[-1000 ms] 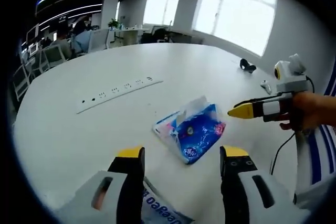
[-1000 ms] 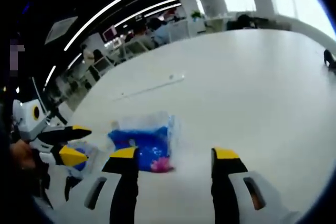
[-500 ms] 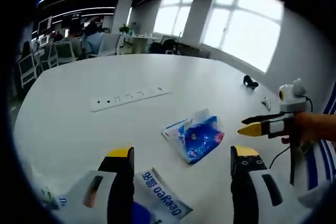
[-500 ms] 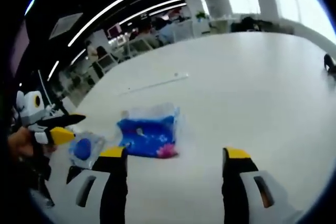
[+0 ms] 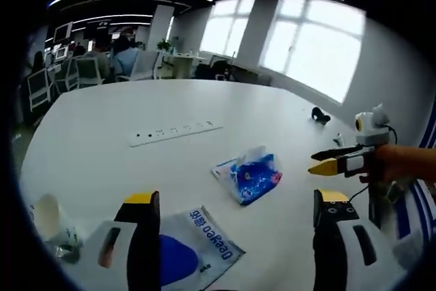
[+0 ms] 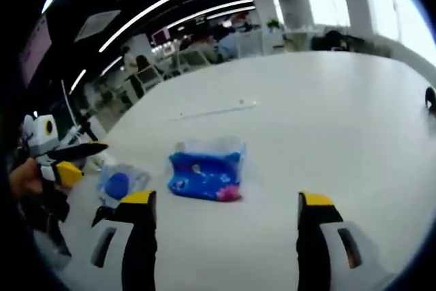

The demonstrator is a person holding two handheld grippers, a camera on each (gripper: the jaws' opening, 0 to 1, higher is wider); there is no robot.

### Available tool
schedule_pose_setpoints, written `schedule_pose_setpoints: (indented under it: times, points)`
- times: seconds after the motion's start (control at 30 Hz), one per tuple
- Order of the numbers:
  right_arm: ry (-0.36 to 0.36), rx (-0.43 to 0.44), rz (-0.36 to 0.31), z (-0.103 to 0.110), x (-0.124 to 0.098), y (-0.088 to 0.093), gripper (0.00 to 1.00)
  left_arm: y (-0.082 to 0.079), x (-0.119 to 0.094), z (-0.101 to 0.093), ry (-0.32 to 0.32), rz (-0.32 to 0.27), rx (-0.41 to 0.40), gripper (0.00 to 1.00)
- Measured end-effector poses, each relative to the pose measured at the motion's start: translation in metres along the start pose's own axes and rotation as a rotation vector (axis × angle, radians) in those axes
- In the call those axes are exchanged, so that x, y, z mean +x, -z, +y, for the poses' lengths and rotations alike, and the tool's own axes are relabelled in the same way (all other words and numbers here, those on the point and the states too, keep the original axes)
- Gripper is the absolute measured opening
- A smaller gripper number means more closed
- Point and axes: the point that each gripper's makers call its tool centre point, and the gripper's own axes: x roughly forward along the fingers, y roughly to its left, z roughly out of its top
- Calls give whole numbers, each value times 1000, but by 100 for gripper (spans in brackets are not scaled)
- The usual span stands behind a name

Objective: Arrange the tabletop items into an orderly group along one side of the table until the central work area is clear of visible clutter.

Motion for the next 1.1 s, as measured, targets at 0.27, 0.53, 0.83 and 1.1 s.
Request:
schedule_pose_setpoints:
  times: [0.27, 0.53, 0.83, 1.1]
  points:
    - [-31, -34, -1, 20, -7, 6, 87, 5, -29, 3, -12, -12, 18, 99]
    - [-74, -71, 41, 50, -5, 30, 89, 24, -60, 15, -60, -1, 46, 100]
    - [-127, -102, 80, 86, 6, 49, 89, 77, -99, 47, -139, 57, 4, 100]
    - [-173, -132, 116, 117, 19, 61, 89, 99, -117, 73, -195, 82, -28, 100]
